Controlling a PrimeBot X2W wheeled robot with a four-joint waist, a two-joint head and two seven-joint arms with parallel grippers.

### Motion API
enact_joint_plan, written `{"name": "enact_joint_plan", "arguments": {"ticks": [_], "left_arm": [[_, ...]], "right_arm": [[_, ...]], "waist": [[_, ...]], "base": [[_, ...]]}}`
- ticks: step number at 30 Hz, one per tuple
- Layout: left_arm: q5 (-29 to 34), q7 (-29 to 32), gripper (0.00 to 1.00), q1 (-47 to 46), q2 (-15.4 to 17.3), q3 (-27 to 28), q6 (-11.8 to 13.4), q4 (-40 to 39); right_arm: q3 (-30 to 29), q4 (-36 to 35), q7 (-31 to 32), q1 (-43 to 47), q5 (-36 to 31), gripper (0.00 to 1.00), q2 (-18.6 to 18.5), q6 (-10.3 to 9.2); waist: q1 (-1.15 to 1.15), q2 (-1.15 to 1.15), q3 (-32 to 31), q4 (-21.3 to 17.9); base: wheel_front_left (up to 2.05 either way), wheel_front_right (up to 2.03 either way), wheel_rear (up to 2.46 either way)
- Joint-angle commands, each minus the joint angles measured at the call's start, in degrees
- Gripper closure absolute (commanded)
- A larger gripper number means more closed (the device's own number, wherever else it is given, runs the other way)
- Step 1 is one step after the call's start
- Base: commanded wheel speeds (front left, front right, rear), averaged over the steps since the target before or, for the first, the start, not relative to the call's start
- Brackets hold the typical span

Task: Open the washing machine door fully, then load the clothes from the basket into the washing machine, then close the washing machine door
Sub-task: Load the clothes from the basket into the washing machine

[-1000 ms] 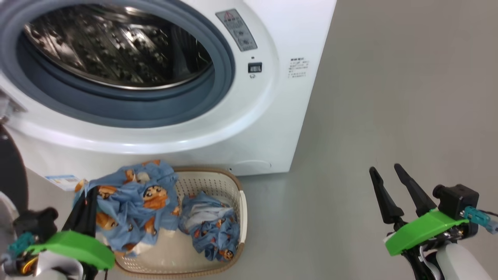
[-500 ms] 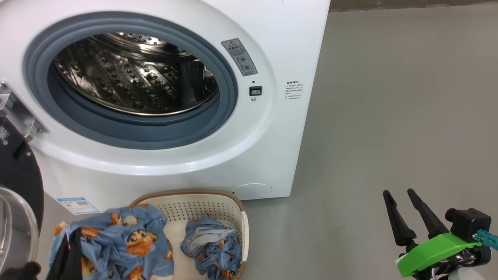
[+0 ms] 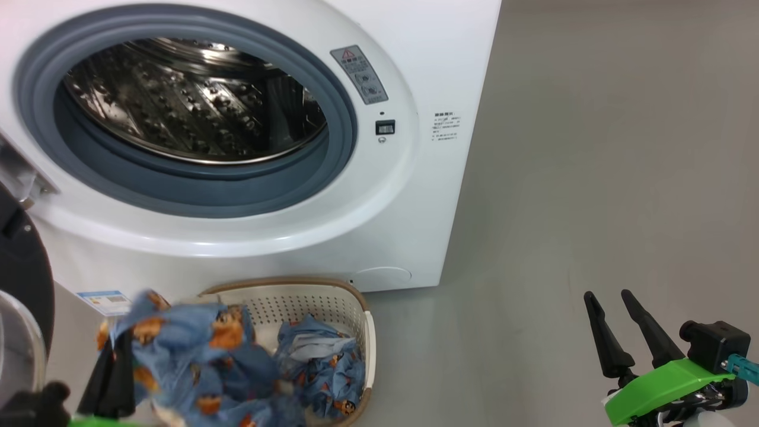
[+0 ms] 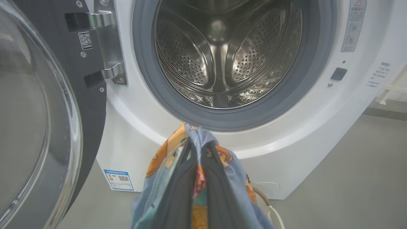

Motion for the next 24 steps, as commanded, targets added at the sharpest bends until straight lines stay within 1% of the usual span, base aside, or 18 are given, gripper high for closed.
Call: {"name": "enact_joint_plan", "arguments": {"ticks": [1,5,6,13,15,17,20,21,24], "left_arm": [[-0.4,-0.7,1.00,-4.3,1.8,1.3,-0.1,-1.3],[-1.9,-0.7,1.00,-10.3,3.1,0.0,-0.1,-0.4],[-2.2,-0.7,1.00,-13.9,4.1,-0.6,-0.1,0.7],[-2.4,-0.7,1.00,-28.1,8.1,-2.6,-0.1,5.3],[-2.5,-0.7,1.00,-31.8,8.7,-3.6,-0.1,7.1],[-3.1,-0.7,1.00,-36.9,9.0,-5.5,-0.1,11.1],[-3.1,-0.7,1.00,-41.5,9.4,-7.6,-0.1,16.4],[-3.1,-0.7,1.00,-41.5,9.4,-7.6,-0.1,16.4],[-3.6,-0.7,1.00,-45.6,9.4,-8.8,-0.1,21.8]], "right_arm": [[1.1,-1.6,-0.7,-1.1,-0.5,0.00,-0.3,0.09],[1.1,-1.9,-0.7,-2.0,-0.8,0.00,0.4,0.09],[1.2,-2.0,-0.7,-2.6,-1.0,0.00,0.9,0.09],[1.4,-2.4,-0.7,-5.5,-1.6,0.00,2.3,0.09],[1.4,-2.6,-0.7,-6.3,-1.7,0.00,2.6,0.09],[1.5,-2.7,-0.7,-7.4,-1.9,0.00,3.1,0.09],[1.9,-2.7,-0.7,-8.5,-2.1,0.00,3.7,0.09],[1.9,-2.7,-0.7,-8.5,-2.1,0.00,3.7,0.09],[2.4,-2.8,-0.7,-9.4,-2.3,0.00,4.2,0.09]], "waist": [[0.00,0.00,1.2,-0.5],[0.00,0.00,3.3,-0.9],[0.00,0.00,4.5,-1.2],[0.00,0.00,9.5,-2.9],[0.00,0.00,10.7,-3.3],[0.00,0.00,12.4,-4.0],[0.00,0.00,13.7,-5.0],[0.00,0.00,13.7,-5.0],[0.00,0.00,14.9,-5.7]], "base": [[0.00,0.00,0.00],[0.00,0.00,0.00],[0.00,0.00,0.00],[0.00,0.00,0.00],[0.00,0.00,0.00],[0.00,0.00,0.00],[0.00,0.00,0.00],[0.00,0.00,0.00],[0.00,0.00,0.00]]}}
